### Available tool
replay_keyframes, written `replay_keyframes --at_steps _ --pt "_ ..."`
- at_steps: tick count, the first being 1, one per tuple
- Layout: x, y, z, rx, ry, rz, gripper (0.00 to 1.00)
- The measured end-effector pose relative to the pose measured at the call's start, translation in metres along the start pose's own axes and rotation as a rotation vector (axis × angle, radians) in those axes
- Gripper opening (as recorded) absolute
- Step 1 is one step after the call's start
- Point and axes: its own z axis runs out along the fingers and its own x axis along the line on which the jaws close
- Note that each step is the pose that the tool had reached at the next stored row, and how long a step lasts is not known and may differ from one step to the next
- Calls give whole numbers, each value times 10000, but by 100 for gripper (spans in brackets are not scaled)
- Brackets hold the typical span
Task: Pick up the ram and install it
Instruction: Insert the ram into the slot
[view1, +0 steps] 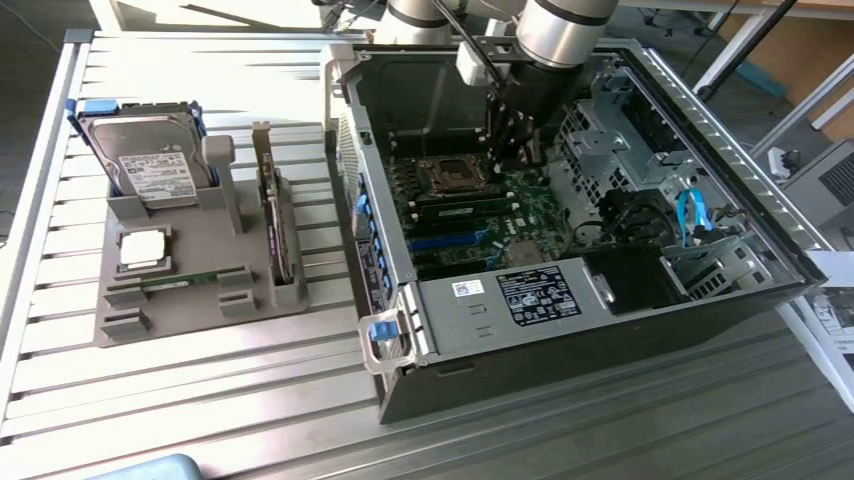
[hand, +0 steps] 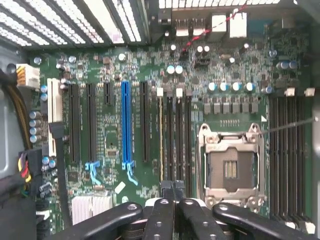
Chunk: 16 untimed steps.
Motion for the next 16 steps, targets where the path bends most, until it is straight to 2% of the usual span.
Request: replay_keyframes --at_steps 12,16 --pt "-3 -279 -1 -43 4 54 11" --pt "-3 -284 -1 -44 3 54 11"
